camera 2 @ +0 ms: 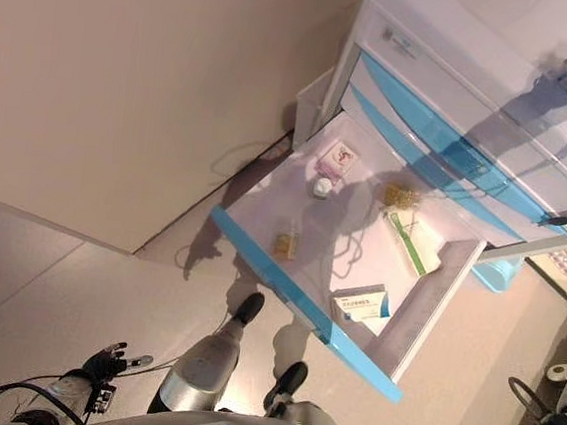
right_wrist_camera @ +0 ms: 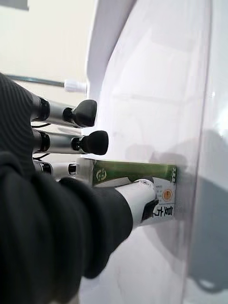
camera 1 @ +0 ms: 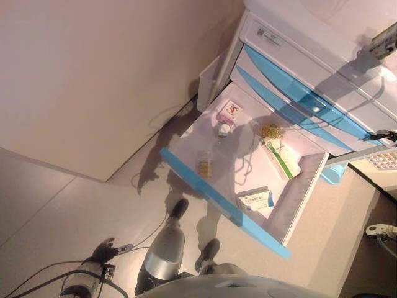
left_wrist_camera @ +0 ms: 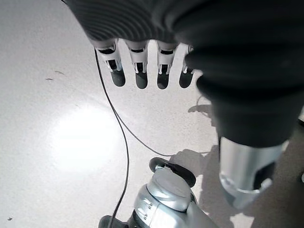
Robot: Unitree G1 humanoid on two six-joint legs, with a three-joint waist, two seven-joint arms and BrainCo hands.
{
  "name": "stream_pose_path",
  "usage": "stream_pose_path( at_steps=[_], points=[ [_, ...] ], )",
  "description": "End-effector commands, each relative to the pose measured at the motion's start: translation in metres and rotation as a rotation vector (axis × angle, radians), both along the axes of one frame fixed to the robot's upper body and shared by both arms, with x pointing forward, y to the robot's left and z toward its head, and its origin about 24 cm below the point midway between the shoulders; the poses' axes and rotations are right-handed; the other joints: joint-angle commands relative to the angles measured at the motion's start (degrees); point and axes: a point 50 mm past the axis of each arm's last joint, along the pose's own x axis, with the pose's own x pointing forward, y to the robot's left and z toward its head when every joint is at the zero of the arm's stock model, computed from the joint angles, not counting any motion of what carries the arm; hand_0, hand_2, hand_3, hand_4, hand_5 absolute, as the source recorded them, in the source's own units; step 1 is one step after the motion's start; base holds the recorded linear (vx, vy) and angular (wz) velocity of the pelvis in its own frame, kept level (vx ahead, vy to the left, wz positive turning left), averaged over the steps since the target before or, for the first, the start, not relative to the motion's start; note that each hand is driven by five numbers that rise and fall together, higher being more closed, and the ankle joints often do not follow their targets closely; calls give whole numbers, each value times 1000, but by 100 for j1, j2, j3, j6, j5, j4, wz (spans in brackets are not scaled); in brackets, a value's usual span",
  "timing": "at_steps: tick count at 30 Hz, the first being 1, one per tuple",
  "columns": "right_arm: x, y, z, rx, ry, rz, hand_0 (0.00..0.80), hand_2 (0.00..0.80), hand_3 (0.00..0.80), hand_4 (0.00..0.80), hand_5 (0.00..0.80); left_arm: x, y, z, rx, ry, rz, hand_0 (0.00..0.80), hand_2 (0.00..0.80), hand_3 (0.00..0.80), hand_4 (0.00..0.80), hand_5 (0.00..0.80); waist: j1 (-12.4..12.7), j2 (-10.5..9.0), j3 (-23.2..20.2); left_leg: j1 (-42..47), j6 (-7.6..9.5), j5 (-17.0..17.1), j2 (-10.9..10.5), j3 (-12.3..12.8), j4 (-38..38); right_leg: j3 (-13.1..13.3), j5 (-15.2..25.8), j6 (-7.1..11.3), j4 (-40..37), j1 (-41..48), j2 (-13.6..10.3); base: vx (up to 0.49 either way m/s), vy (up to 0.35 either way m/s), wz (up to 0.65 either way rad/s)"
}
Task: Open the drawer and pick up the medicine
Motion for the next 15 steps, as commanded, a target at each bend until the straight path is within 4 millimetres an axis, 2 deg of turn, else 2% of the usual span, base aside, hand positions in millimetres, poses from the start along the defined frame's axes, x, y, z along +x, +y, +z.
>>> stream_pose_path(
  at_steps=[1, 5, 6, 7, 8, 13, 15],
  points=[
    [-10, 3, 33, -126, 0, -45, 800, 800, 800, 800, 800, -19, 18, 4, 55, 34, -15, 0, 0, 0, 0, 0, 23, 27, -28, 382, 187, -1007, -130, 115, 5, 53, -13, 37, 857, -655, 56, 0, 0, 0],
    [-12, 4, 40, -163, 9, -63, 800, 800, 800, 800, 800, -19, 19, 5, 51, 30, -15, 0, 0, 0, 0, 0, 15, 71, 8, 347, 169, -974, -115, 142, -23, 34, -14, 38, 863, -701, 45, -2, 9, 0],
    [-12, 5, 42, -168, 7, -68, 696, 696, 696, 696, 696, -18, 19, 5, 50, 28, -15, 0, 0, 0, 0, 0, 16, 77, 21, 335, 165, -966, -109, 154, -28, 26, -14, 40, 864, -710, 43, 0, 0, 0],
    [-13, 5, 44, -171, 0, -76, 402, 402, 402, 402, 402, -18, 19, 6, 48, 26, -16, 0, 0, 0, 0, 0, 17, 81, 28, 326, 159, -962, -106, 159, -30, 22, -15, 40, 862, -713, 42, 0, 0, 0],
    [-14, 5, 46, -174, -9, -78, 0, 0, 0, 0, 0, -18, 19, 6, 47, 25, -18, 0, 0, 0, 0, 0, 15, 84, 34, 317, 153, -962, -102, 169, -30, 21, -20, 39, 863, -716, 42, 0, 0, 0],
    [-14, 8, 52, -160, -106, -70, 0, 0, 0, 0, 0, -19, 16, 4, 42, 24, -29, 0, 0, 0, 0, 0, 12, 108, 50, 322, 141, -954, -87, 187, -43, -7, -20, 44, 876, -728, 30, 0, 0, 0],
    [-16, 10, 59, -178, -212, -71, 0, 0, 0, 0, 0, -18, 14, 4, 39, 24, -41, 0, 0, 0, 0, 0, 8, 121, 50, 330, 140, -965, -89, 189, -42, -5, -18, 56, 874, -725, 30, 0, 0, 0]
  ],
)
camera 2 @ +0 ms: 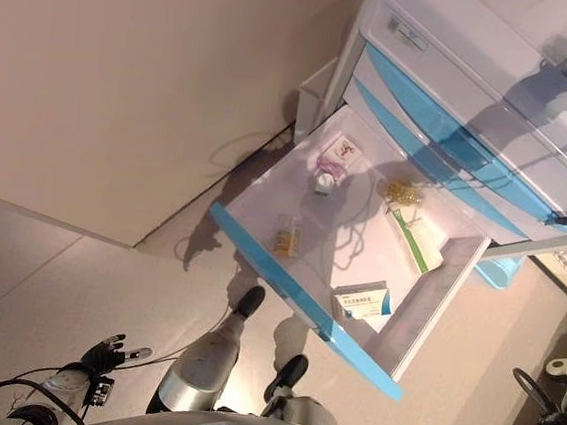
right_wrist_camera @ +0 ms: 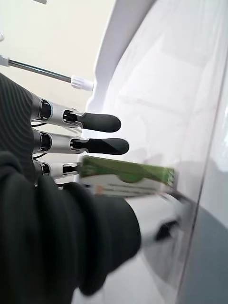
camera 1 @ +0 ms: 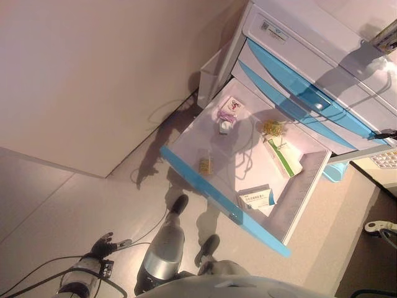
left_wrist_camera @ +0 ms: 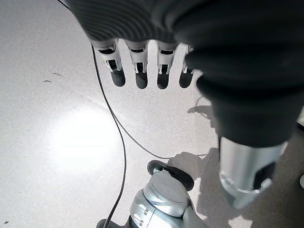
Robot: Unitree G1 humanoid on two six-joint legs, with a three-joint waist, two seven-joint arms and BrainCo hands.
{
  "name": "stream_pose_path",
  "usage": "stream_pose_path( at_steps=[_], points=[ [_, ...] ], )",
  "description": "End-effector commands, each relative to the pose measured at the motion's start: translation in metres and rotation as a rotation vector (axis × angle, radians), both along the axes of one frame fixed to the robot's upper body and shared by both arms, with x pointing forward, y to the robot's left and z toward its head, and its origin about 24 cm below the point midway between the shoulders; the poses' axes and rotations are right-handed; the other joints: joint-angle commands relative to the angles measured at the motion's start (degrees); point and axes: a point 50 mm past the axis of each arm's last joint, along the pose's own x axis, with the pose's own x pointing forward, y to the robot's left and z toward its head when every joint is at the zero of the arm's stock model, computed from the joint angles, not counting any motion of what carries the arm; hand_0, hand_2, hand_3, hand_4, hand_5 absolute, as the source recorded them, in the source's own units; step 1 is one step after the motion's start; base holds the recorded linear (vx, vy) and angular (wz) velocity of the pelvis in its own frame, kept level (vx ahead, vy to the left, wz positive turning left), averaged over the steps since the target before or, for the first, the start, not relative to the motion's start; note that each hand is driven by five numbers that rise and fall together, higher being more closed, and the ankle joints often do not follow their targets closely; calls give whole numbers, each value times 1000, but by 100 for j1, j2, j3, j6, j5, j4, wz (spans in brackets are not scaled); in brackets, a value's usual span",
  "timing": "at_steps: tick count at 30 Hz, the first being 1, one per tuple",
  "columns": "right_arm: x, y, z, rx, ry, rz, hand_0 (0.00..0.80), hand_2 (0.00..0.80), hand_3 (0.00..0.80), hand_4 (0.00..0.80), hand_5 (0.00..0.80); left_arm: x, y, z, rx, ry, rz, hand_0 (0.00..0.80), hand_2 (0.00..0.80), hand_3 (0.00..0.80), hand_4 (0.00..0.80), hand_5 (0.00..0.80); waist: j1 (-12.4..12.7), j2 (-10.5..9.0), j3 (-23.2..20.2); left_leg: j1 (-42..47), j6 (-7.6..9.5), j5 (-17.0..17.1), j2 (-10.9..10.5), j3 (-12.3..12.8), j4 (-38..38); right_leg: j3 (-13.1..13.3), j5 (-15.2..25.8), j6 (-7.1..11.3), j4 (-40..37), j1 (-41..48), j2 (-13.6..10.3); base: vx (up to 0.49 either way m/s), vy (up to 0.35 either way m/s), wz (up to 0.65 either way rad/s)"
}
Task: Open the drawer and pick up the medicine
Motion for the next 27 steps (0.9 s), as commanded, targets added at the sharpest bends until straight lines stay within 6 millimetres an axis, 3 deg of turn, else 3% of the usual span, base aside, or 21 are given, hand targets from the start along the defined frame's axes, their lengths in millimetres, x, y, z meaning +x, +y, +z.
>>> stream_pose_path(
  at_steps=[1, 12, 18, 23, 27],
  points=[
    [-14, 9, 48, -97, -253, -17, 0, 0, 0, 0, 0, -22, 10, 0, 35, 54, -44, 0, 0, 0, 0, 0, 7, 97, 16, 472, 142, -976, -81, 212, -43, 43, -16, 60, 869, -595, 34, 0, 0, 0],
    [-26, 24, 70, -143, -717, 62, 0, 0, 0, 0, 0, -26, 6, -4, 40, 88, -59, 0, 0, 0, 0, 0, -106, 106, -216, 668, 145, -1087, -72, 334, -61, 55, -10, 131, 786, -438, 31, 4, -3, -1],
    [-24, 35, 73, 41, -826, 240, 0, 0, 0, 0, 0, -33, 9, -6, 63, 141, -85, 0, 0, 0, 0, 0, -240, 90, -429, 839, 134, -1159, -38, 427, -87, 133, -25, 135, 730, -310, 58, -7, -37, -9],
    [-30, 43, 77, 219, -961, 387, 0, 0, 0, 0, 0, -36, 10, -8, 87, 204, -125, 0, 0, 0, 0, 0, -529, 88, -700, 997, 128, -1249, -13, 594, -91, 293, -30, 140, 693, -226, 78, -42, -58, -18],
    [-34, 34, 69, 324, -1033, 420, 0, 0, 0, 0, 0, -37, 6, -11, 91, 236, -156, 0, 0, 0, 0, 0, -735, 135, -883, 1141, 118, -1300, 12, 756, -113, 475, -4, 137, 597, -135, 106, -73, -41, -27]
  ],
)
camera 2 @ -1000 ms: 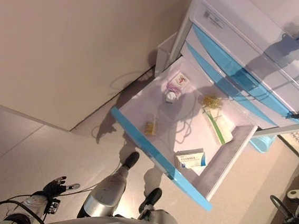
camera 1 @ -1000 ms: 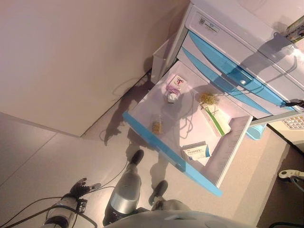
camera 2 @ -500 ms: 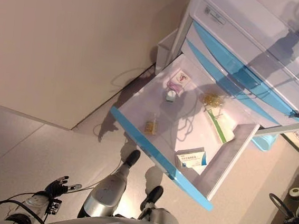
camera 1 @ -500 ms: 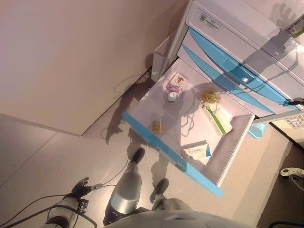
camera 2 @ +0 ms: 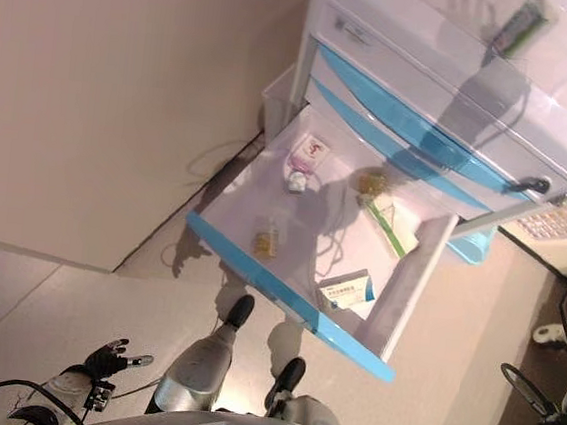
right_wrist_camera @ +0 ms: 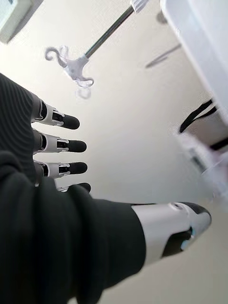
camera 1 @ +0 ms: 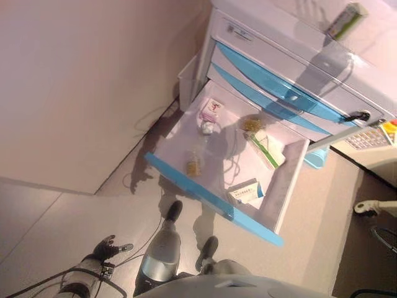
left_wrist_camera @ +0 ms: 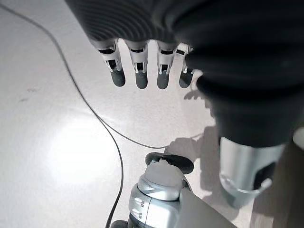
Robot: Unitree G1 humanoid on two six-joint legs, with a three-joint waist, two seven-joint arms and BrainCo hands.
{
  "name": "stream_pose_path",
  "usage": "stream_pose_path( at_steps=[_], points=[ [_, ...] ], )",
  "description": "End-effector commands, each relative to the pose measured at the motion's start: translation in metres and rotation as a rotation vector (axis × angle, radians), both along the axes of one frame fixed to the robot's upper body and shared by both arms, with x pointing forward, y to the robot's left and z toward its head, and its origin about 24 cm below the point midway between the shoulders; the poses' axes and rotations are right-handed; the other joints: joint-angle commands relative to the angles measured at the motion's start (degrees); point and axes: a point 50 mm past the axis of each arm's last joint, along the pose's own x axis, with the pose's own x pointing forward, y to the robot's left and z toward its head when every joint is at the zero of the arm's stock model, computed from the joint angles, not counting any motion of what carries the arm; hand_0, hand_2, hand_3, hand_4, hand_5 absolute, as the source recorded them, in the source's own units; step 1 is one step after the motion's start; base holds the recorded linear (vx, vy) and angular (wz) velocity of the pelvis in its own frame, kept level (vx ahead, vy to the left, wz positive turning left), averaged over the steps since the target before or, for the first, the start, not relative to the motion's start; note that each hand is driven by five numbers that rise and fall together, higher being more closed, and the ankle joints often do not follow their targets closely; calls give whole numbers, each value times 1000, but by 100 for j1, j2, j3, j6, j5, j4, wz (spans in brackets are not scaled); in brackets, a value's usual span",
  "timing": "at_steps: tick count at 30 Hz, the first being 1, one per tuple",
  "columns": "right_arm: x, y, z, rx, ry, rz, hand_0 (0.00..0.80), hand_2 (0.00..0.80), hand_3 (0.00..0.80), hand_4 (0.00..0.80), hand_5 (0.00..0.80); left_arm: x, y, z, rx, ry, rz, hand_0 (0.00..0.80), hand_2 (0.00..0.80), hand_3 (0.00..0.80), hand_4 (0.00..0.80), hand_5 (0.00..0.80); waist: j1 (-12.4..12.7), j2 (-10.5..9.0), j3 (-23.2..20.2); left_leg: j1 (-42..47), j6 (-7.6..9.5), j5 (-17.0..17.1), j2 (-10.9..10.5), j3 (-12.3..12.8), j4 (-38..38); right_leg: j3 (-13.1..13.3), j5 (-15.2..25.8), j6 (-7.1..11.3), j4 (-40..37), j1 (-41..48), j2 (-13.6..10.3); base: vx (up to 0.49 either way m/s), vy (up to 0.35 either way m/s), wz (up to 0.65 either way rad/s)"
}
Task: Open the drawer and pick up the medicine
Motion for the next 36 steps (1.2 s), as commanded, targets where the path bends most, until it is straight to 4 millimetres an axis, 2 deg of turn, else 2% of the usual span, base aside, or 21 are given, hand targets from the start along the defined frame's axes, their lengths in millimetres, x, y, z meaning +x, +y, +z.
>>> stream_pose_path(
  at_steps=[1, 4, 7, 10, 13, 17, 20, 21, 22, 23, 24, 27, 28, 30, 32, 36],
  points=[
    [-18, -20, 0, 39, -101, -3, 0, 0, 0, 0, 0, -33, 7, -8, 49, 155, -55, 0, 0, 0, 0, 0, -212, 148, -916, 572, 79, -1250, -111, 265, -6, 17, -28, 165, 557, -390, 138, -55, -21, -30],
    [-26, -31, -3, 128, -177, 19, 0, 0, 0, 0, 0, -28, 2, -10, 39, 162, -74, 0, 0, 0, 0, 0, -368, 210, -1056, 641, 63, -1279, -102, 387, -29, 136, -8, 171, 481, -355, 156, -59, -18, -27],
    [-32, -48, -16, 264, -245, 38, 0, 0, 0, 0, 0, -20, -7, -12, 23, 165, -114, 0, 0, 0, 0, 0, -540, 318, -1180, 712, 47, -1323, -96, 523, -43, 262, 10, 173, 410, -334, 169, -86, -13, -27],
    [-27, -58, -51, 371, -238, 54, 0, 0, 0, 0, 0, -9, -19, -13, 3, 168, -173, 0, 0, 0, 0, 0, -719, 447, -1227, 767, 42, -1361, -83, 663, -38, 393, 32, 174, 357, -329, 165, -113, -3, -30],
    [-18, -58, -108, 391, -159, 37, 0, 0, 0, 0, 0, -1, -29, -15, -15, 178, -210, 0, 0, 0, 0, 0, -920, 565, -1241, 830, 55, -1394, -59, 804, -37, 549, 63, 177, 303, -324, 161, -97, -14, -35],
    [-11, -37, -216, 418, 62, 32, 0, 0, 0, 0, 0, 4, -44, -20, -49, 208, -228, 0, 0, 0, 0, 0, -1230, 701, -1268, 919, 80, -1461, -26, 1032, -32, 776, 118, 184, 207, -339, 149, -39, -20, -51],
    [-17, -11, -289, 450, 248, 77, 0, 0, 0, 0, 0, 2, -53, -24, -82, 227, -230, 0, 0, 0, 0, 0, -1447, 766, -1236, 968, 106, -1522, 4, 1214, 2, 940, 115, 162, 215, -377, 157, -5, -16, -47],
    [-22, -6, -308, 465, 304, 96, 0, 0, 0, 0, 0, 2, -55, -25, -92, 231, -227, 0, 0, 0, 0, 0, -1496, 781, -1219, 970, 112, -1533, 13, 1258, 16, 977, 107, 156, 235, -397, 161, -18, 1, -35],
    [-30, 0, -336, 496, 382, 124, 0, 0, 0, 0, 0, 1, -60, -26, -109, 230, -225, 0, 0, 0, 0, 0, -1586, 813, -1185, 973, 129, -1551, 23, 1317, 31, 1040, 92, 144, 267, -431, 174, -12, 11, -36],
    [-33, 1, -341, 502, 398, 130, 0, 0, 0, 0, 0, 1, -61, -26, -112, 230, -223, 0, 0, 0, 0, 0, -1600, 818, -1180, 972, 129, -1553, 28, 1332, 34, 1049, 88, 141, 278, -441, 177, 4, 14, -31],
    [-46, 3, -370, 530, 500, 159, 0, 0, 0, 0, 0, -2, -66, -28, -130, 226, -216, 0, 0, 0, 0, 0, -1691, 846, -1133, 971, 133, -1556, 45, 1389, 43, 1091, 81, 130, 309, -471, 188, 19, 5, -23],
    [-67, 9, -409, 575, 643, 188, 0, 0, 0, 0, 0, -2, -71, -29, -147, 211, -220, 0, 0, 0, 0, 0, -1776, 859, -1047, 948, 141, -1564, 62, 1432, 61, 1110, 47, 129, 385, -521, 181, 21, -6, -16],
    [-78, 12, -429, 607, 736, 198, 0, 0, 0, 0, 0, 0, -72, -28, -150, 193, -239, 0, 0, 0, 0, 0, -1810, 863, -977, 908, 148, -1557, 73, 1443, 81, 1103, 26, 127, 457, -579, 173, -5, -11, -19],
    [-88, 15, -446, 650, 802, 195, 0, 0, 0, 0, 0, 6, -74, -25, -142, 155, -259, 0, 0, 0, 0, 0, -1836, 868, -870, 810, 160, -1534, 81, 1442, 108, 1099, -6, 117, 584, -711, 171, -78, -6, -5],
    [-103, 19, -471, 681, 902, 175, 0, 0, 0, 0, 0, 28, -76, -17, -113, 70, -320, 0, 0, 0, 0, 0, -1874, 899, -584, 596, 175, -1468, 101, 1419, 179, 1084, -62, 75, 841, -972, 188, -191, 8, -1],
    [-117, 27, -497, 736, 958, 127, 0, 0, 0, 0, 0, 63, -89, 1, -89, -68, -449, 0, 0, 0, 0, 0, -1918, 961, -30, 151, 196, -1330, 120, 1389, 358, 1061, -133, -14, 1234, -1412, 243, -187, 39, 3]
  ],
)
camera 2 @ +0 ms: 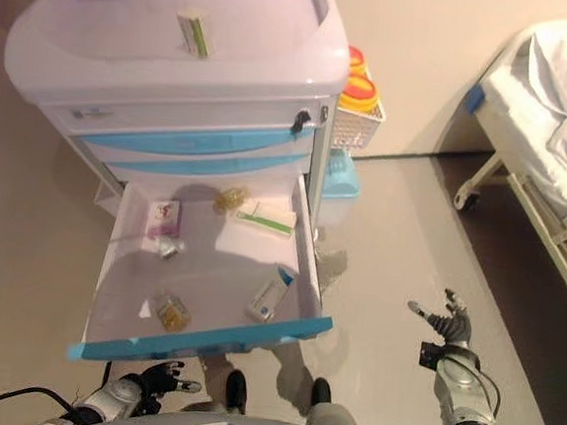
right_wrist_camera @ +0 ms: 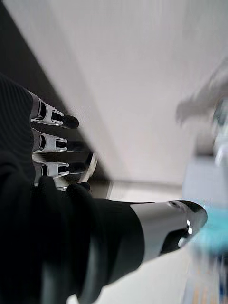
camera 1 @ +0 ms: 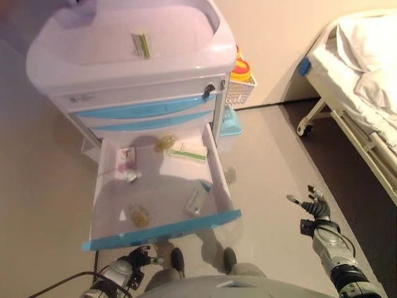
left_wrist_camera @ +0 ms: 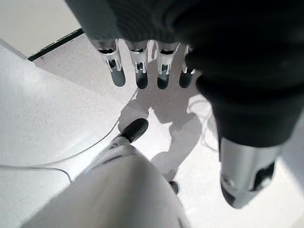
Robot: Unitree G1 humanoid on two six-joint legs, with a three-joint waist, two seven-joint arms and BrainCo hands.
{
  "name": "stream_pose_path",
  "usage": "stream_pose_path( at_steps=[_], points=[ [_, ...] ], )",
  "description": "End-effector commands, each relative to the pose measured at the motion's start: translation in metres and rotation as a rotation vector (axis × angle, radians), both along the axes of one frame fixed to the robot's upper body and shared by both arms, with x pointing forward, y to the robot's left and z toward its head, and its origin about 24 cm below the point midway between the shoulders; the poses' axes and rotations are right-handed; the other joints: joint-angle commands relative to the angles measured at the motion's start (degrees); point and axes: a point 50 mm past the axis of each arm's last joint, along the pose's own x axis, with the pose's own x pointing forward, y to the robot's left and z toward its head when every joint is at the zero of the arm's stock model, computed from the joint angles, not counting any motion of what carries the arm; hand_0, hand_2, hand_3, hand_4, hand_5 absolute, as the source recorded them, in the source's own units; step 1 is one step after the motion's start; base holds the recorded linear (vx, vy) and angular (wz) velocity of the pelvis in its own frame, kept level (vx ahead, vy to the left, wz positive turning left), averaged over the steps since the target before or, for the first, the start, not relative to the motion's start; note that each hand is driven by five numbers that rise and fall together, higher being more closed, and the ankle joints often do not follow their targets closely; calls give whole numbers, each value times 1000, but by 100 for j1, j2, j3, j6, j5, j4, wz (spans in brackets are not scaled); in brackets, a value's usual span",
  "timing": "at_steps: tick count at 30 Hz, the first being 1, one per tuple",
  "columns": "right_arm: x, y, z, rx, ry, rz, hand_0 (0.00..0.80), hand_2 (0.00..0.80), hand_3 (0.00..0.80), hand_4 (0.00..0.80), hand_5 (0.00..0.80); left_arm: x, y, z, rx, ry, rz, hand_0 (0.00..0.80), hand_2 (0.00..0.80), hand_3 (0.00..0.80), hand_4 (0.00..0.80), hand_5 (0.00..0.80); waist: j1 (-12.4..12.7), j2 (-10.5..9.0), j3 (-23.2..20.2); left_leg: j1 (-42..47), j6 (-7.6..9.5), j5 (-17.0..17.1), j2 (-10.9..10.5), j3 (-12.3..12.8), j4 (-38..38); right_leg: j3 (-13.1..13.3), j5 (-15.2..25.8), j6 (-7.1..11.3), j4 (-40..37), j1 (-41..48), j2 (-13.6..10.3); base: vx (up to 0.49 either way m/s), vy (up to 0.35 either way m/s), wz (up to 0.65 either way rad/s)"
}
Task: Open the drawer and pick up the medicine
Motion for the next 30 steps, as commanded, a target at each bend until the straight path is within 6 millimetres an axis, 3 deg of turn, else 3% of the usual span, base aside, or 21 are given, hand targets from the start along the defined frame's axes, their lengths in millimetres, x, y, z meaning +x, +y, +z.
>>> stream_pose_path(
  at_steps=[1, 7, 10, 15, 22, 25, 30],
  points=[
    [22, 12, 10, 3, -122, 29, 0, 0, 0, 0, 0, 42, -11, 22, 14, -183, -132, 0, 0, 0, 0, 0, 14, 19, 716, -157, 248, -1001, -254, -189, 495, -256, -338, 15, 1052, -721, 149, -164, 58, 0],
    [15, 21, -2, -40, -36, 117, 0, 0, 0, 0, 0, 92, -29, 63, 12, -395, -287, 0, 0, 0, 0, 0, -18, 64, 1328, -792, 243, -819, -192, -222, 708, -259, -457, -68, 1599, -1395, 244, -96, 44, 1],
    [14, 21, -2, -73, 0, 169, 0, 0, 0, 0, 0, 121, -29, 98, 39, -520, -358, 0, 0, 0, 0, 0, -61, 48, 1549, -1092, 225, -819, -190, -199, 921, -246, -463, -100, 1723, -1667, 282, -24, 35, 0],
    [9, 14, -2, -107, 40, 204, 0, 0, 0, 0, 0, 166, -19, 176, 86, -721, -422, 0, 0, 0, 0, 0, -125, 66, 1600, -1610, 223, -942, -286, -163, 1466, -253, -482, -195, 1916, -2074, 276, 39, 31, -1],
    [6, 3, 4, -145, 42, 213, 0, 0, 0, 0, 0, 210, 15, 277, 141, -881, -329, 0, 0, 0, 0, 0, -344, 40, 1600, -2017, 287, -1180, -339, 29, 2074, -131, -554, -288, 2226, -2470, 209, 69, 57, 3],
    [7, -2, 7, -167, 48, 241, 0, 0, 0, 0, 0, 224, 41, 322, 176, -929, -222, 0, 0, 0, 0, 0, -518, 41, 1600, -2059, 308, -1215, -315, 173, 2136, 28, -507, -292, 2214, -2576, 225, 58, 110, -12],
    [15, -7, 16, -201, 37, 287, 0, 0, 0, 0, 0, 233, 77, 380, 219, -985, -3, 0, 0, 0, 0, 0, -790, 23, 1600, -2171, 300, -1241, -290, 409, 2215, 274, -361, -266, 2069, -2743, 250, 26, 125, -18]
  ],
)
